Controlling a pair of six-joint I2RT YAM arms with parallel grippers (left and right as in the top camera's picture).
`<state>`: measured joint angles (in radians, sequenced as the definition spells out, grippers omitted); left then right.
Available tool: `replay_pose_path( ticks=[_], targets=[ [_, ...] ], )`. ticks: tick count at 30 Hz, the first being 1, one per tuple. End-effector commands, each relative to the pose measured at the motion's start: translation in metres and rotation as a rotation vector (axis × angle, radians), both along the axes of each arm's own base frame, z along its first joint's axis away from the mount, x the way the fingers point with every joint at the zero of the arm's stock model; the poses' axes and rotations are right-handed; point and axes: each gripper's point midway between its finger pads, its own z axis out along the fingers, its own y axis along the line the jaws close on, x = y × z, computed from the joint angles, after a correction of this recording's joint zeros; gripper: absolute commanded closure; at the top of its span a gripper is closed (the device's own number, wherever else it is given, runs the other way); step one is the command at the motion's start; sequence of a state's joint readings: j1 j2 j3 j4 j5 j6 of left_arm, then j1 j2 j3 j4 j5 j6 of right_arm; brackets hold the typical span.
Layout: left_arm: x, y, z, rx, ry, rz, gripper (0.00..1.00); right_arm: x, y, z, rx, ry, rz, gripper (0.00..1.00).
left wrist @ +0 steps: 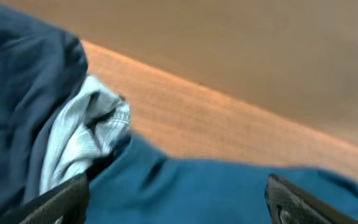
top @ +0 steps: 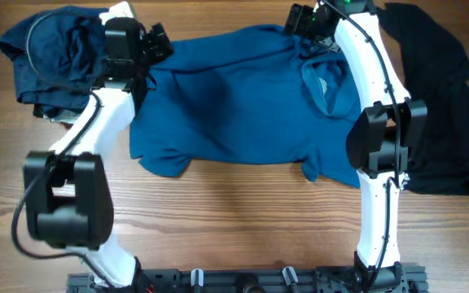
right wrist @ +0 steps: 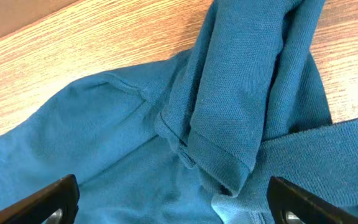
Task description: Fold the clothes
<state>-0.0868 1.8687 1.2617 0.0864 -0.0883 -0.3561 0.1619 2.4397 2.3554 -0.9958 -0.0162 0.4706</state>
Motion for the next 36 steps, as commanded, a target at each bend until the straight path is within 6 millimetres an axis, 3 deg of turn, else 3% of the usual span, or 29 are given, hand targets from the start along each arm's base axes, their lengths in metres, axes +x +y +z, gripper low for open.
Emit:
replay_pose_path(
  ticks=[1,6,10,15,16,17,18,27,29,36],
  targets=[
    [0.017,0.003,-0.027,-0.028,-0.021,0.045,0.12,0.003,-0.004,-0.007,-0.014,0.000,-0.023,0.02],
    [0.036,0.002,-0.047,0.034,-0.074,0.008,0.17,0.007,0.002,-0.004,-0.022,-0.029,0.020,0.02],
    [0.040,0.002,-0.043,0.166,-0.086,-0.056,0.15,0.008,0.005,-0.003,-0.021,-0.033,0.026,0.02],
    [0.041,0.001,-0.040,0.177,-0.091,-0.063,0.18,-0.001,0.011,-0.007,0.009,0.007,0.047,0.01],
    [0.041,0.001,-0.040,0.176,-0.093,-0.063,0.16,-0.001,0.011,-0.007,0.009,0.008,0.047,0.00],
    [0.041,0.001,-0.040,0.176,-0.095,-0.063,0.04,-0.001,0.011,-0.007,0.010,0.009,0.046,0.00],
    [0.042,0.001,-0.039,0.176,-0.099,-0.063,0.00,-0.001,0.011,-0.007,0.012,0.009,0.045,0.00],
    [0.043,0.001,-0.037,0.179,-0.108,-0.063,0.04,0.000,0.011,-0.006,0.014,0.003,0.044,0.00],
    [0.041,-0.009,-0.041,0.257,-0.093,-0.172,0.04,0.000,0.011,-0.006,0.014,0.003,0.045,0.00],
    [0.041,0.007,-0.044,0.314,-0.063,-0.181,0.03,0.000,0.011,-0.006,0.014,0.004,0.045,0.00]
  ],
)
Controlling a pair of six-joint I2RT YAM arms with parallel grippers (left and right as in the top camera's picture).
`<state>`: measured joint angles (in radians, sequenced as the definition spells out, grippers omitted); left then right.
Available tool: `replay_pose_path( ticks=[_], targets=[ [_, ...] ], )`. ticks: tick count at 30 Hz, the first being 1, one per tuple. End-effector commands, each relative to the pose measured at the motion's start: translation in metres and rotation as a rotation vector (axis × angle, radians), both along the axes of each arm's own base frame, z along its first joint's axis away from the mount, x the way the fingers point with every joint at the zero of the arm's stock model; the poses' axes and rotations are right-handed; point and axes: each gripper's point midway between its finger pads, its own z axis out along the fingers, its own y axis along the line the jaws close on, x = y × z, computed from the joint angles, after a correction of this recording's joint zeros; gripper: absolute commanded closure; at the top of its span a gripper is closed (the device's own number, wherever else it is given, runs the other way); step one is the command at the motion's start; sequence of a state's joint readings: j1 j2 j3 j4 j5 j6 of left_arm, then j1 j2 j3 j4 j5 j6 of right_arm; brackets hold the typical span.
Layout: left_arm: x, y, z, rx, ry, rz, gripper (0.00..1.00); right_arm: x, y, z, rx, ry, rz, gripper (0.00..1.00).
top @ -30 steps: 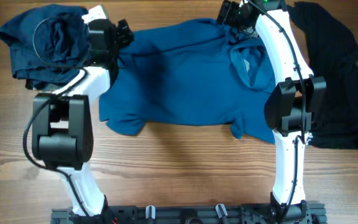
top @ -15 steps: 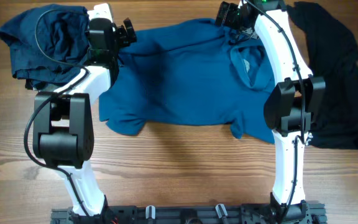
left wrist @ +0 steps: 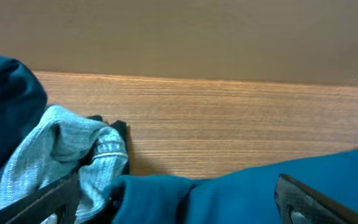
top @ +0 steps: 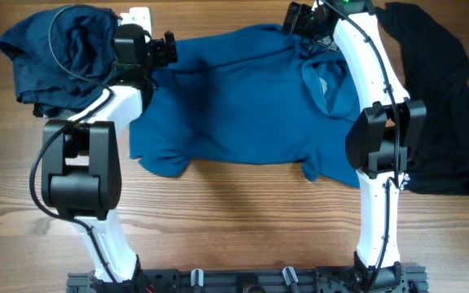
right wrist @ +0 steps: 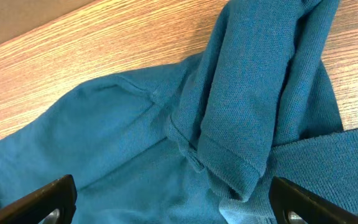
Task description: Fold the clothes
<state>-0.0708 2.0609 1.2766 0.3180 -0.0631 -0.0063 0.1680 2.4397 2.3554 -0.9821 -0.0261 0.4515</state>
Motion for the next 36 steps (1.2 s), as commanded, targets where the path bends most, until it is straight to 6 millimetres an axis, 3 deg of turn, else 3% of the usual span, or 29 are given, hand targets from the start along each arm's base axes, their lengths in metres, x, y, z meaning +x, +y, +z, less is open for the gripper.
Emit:
replay_pose_path(
  ticks=[1,7,12,13,15,17,19,20,23,25,29,33,36],
  targets=[
    [0.007,0.004,0.005,0.020,-0.015,-0.011,0.07,-0.002,0.006,-0.008,0.012,0.018,0.018,0.01],
    [0.010,0.005,0.010,0.020,-0.038,-0.009,0.23,-0.002,0.005,-0.008,0.011,0.017,0.017,0.00],
    [0.009,0.007,0.008,0.022,-0.028,-0.002,0.46,-0.005,0.004,-0.010,0.008,0.030,0.018,0.00],
    [0.008,0.009,0.006,0.024,-0.022,0.002,0.46,-0.005,0.004,-0.010,0.008,0.032,0.018,0.00],
    [0.010,0.013,0.000,0.024,-0.017,0.009,0.38,-0.005,0.004,-0.010,0.009,0.033,0.018,0.01],
    [0.010,0.016,-0.019,0.027,0.008,0.014,0.30,-0.006,0.004,-0.010,0.009,0.035,0.018,0.01],
    [0.013,0.017,-0.025,0.058,-0.001,-0.001,0.29,-0.006,0.006,-0.010,0.019,0.036,0.023,0.01],
    [0.015,0.016,-0.024,0.068,-0.013,-0.007,0.35,-0.006,0.007,-0.010,0.022,0.036,0.024,0.00],
    [0.021,0.016,-0.011,0.066,-0.073,-0.005,0.83,-0.006,0.007,-0.010,0.023,0.035,0.023,0.00],
    [0.025,0.011,0.005,0.063,-0.127,-0.010,0.95,-0.006,0.007,-0.010,0.022,0.035,0.025,0.01],
    [0.018,0.003,0.048,0.076,-0.168,0.009,0.96,-0.008,0.007,-0.011,0.022,0.045,0.025,0.01],
    [0.008,0.002,0.060,0.073,-0.134,0.007,0.96,-0.012,0.015,-0.011,0.065,0.062,0.050,0.01],
    [0.009,0.008,0.059,0.073,-0.132,0.015,0.76,-0.013,0.019,-0.011,0.083,0.066,0.060,0.00]
  ],
)
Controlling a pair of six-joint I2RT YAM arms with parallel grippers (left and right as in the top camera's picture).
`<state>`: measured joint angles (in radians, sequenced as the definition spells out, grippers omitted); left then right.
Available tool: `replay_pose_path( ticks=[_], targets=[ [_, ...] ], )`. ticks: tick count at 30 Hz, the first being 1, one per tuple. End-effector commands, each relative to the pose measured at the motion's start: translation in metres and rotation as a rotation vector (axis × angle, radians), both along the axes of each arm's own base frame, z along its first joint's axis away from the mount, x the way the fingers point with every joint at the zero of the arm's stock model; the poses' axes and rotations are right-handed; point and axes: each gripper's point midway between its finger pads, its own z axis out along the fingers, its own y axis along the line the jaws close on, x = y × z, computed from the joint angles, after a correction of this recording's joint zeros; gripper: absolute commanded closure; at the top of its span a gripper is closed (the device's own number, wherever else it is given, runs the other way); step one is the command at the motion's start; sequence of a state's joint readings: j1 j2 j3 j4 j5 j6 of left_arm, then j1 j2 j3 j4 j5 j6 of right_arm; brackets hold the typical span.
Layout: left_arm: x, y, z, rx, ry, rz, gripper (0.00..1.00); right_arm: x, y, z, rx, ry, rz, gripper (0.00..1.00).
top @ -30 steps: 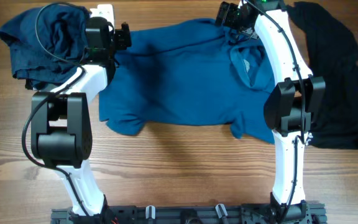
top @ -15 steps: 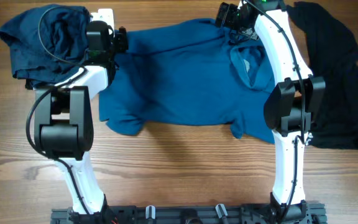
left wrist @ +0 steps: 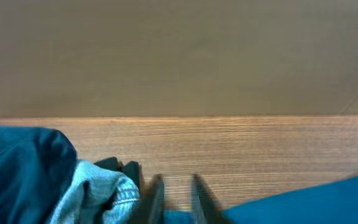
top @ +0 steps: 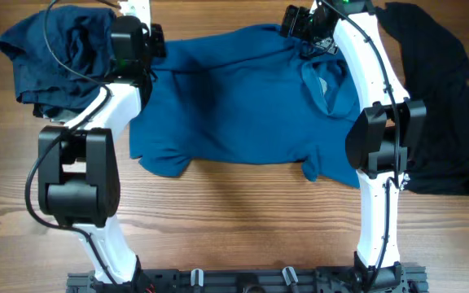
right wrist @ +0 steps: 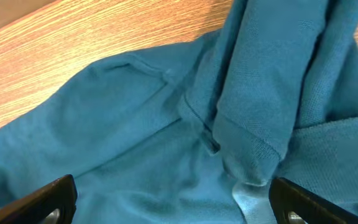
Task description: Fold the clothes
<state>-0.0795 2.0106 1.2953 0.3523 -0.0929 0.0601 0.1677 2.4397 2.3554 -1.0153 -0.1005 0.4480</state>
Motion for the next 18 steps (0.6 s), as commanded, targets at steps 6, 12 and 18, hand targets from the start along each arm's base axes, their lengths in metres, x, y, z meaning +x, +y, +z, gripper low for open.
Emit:
replay_pose_path(
  ticks=[6,12,18],
  targets=[
    [0.013,-0.006,0.055,0.022,0.221,-0.069,0.58,-0.003,0.010,-0.007,0.032,0.018,0.027,0.00],
    [0.028,-0.010,-0.002,0.018,0.357,-0.083,0.67,-0.004,0.012,-0.007,0.030,0.018,0.055,0.00],
    [0.021,-0.012,-0.046,0.017,0.463,-0.092,0.60,-0.004,0.012,-0.007,0.030,0.017,0.055,0.01]
  ],
)
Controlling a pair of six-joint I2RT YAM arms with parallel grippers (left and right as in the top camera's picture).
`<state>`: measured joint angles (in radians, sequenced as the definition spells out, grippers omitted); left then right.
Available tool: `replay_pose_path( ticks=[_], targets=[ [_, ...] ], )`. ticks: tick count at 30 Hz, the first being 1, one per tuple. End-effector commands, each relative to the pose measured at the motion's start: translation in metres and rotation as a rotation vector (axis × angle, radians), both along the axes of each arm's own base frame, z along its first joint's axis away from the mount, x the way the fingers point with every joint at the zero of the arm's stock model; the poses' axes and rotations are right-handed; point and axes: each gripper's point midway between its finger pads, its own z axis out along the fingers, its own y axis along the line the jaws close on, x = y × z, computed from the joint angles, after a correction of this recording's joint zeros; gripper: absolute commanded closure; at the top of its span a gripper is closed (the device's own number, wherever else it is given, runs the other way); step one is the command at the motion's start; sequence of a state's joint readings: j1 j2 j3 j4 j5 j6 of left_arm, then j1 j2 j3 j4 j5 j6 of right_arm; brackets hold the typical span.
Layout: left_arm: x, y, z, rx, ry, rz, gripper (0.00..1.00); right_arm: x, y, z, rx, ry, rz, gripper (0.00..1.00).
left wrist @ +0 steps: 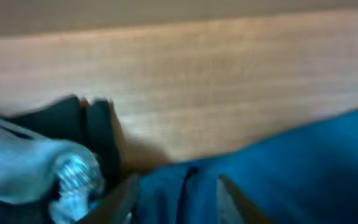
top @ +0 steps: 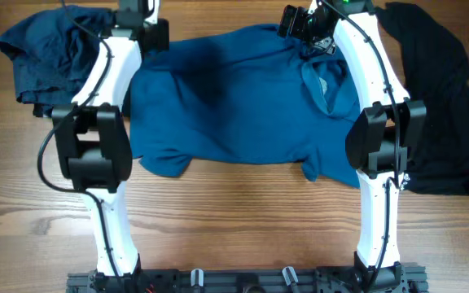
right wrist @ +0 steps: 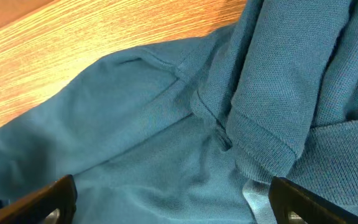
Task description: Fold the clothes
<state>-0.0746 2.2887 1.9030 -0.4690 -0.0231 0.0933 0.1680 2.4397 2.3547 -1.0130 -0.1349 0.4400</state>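
Note:
A blue polo shirt (top: pixel 234 98) lies spread across the middle of the table. At its far left corner my left gripper (top: pixel 141 28) is closed to a narrow gap, and the blurred left wrist view shows a fold of the blue shirt (left wrist: pixel 179 193) pinched between its fingers (left wrist: pixel 122 200). My right gripper (top: pixel 298 23) hovers over the shirt's far right part, its jaws wide open with only flat cloth (right wrist: pixel 154 155) beneath. A folded-over ribbed sleeve (right wrist: pixel 278 81) lies just ahead of my right gripper (right wrist: pixel 176 208).
A dark navy garment (top: pixel 47 53) is heaped at the far left, with pale striped cloth (left wrist: pixel 48 180) showing beside my left fingers. A black garment (top: pixel 438 98) lies at the right. Bare wooden table (top: pixel 234 220) runs along the near side.
My left arm has stretched farther back and its wrist view now looks down on the shirt's edge, with blue cloth between the fingers. The right gripper has shifted slightly and stays open.
My left gripper first stood wide open at the shirt's far left corner beside the navy heap. It stayed open there, then its fingers were close together at the shirt's edge, and now they hold a fold. The right gripper stayed open over the far right shoulder throughout.

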Motion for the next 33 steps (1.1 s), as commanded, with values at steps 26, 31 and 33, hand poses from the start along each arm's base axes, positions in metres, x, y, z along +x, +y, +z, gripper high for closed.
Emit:
replay_pose_path(
  ticks=[26,31,33],
  targets=[
    [-0.025,0.008,0.000,0.029,0.152,0.028,0.45,-0.005,0.005,-0.009,-0.010,0.018,0.056,0.00],
    [-0.023,0.007,-0.033,0.032,0.194,0.029,0.54,-0.005,0.005,-0.009,-0.010,0.018,0.056,0.01],
    [-0.020,0.007,-0.032,0.031,0.179,0.029,0.61,-0.005,0.005,-0.009,-0.009,0.017,0.056,0.01]
  ],
)
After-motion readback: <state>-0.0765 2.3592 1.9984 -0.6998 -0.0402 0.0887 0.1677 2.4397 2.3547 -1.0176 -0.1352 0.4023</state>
